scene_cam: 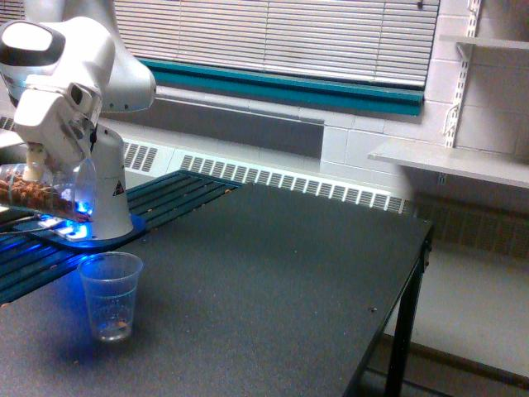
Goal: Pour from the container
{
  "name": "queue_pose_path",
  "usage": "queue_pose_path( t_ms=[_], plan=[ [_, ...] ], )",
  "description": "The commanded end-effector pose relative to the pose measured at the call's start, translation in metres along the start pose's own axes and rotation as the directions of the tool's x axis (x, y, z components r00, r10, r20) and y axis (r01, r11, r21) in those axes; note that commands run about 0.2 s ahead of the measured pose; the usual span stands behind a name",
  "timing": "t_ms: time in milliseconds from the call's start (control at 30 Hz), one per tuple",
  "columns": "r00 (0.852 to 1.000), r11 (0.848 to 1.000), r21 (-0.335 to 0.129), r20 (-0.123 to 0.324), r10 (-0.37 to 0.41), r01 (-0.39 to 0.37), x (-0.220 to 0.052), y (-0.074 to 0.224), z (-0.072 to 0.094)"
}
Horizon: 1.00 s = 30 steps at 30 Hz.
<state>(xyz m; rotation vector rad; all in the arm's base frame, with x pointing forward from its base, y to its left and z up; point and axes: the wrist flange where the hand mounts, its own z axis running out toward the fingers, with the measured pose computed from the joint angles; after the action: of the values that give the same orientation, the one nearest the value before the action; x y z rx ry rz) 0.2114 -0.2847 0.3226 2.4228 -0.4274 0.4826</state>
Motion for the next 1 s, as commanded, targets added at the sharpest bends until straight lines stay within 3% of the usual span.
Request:
queue_pose_path(
  t_ms=[33,1000],
  plan=[
    [0.998,0.998,-0.015,-0.015,-0.057,0.057,0.0074,-0.0037,-0.0006],
    [0.990,0.990,-0.039,-0.028,-0.135,0.134,0.0073,-0.0021,-0.0033]
  ],
)
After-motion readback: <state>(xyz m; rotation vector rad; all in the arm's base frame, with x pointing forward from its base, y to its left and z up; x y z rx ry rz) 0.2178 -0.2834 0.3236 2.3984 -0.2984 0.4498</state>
